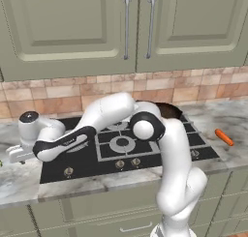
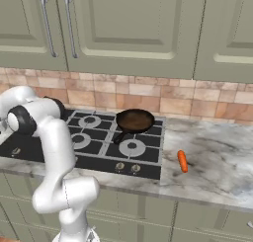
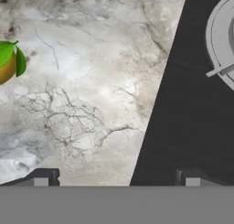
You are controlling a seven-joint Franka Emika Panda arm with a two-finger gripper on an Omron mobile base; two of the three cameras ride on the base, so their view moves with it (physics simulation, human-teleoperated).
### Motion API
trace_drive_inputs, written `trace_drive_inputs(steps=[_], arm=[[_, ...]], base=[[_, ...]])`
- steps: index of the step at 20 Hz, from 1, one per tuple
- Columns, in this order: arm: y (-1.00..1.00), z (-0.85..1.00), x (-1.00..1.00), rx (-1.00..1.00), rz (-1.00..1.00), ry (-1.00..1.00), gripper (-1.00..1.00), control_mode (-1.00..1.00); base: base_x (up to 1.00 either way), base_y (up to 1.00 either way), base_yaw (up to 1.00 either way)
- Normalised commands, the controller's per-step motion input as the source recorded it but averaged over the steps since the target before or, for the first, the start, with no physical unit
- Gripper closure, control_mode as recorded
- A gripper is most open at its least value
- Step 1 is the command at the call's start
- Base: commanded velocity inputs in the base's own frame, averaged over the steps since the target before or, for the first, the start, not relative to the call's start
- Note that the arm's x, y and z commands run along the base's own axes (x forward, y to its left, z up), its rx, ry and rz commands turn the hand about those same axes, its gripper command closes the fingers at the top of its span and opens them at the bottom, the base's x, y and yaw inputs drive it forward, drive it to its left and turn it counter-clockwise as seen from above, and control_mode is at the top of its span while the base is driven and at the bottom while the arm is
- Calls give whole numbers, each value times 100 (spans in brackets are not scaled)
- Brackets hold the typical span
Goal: Put the carrot and lemon in the pan. Then turn on the rear right burner and set the heat to medium.
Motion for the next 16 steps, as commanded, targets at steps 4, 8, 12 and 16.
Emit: trace_drive_inputs(steps=[4, 8, 12, 16], arm=[[26, -1, 0, 0, -7, 0, -100, -100], [25, -5, 0, 0, -7, 0, -100, -100], [19, -5, 0, 0, -6, 0, -100, -100], [21, 0, 0, 1, -6, 0, -100, -100]], base=[[0, 0, 0], [0, 0, 0], [0, 0, 0], [0, 0, 0]])
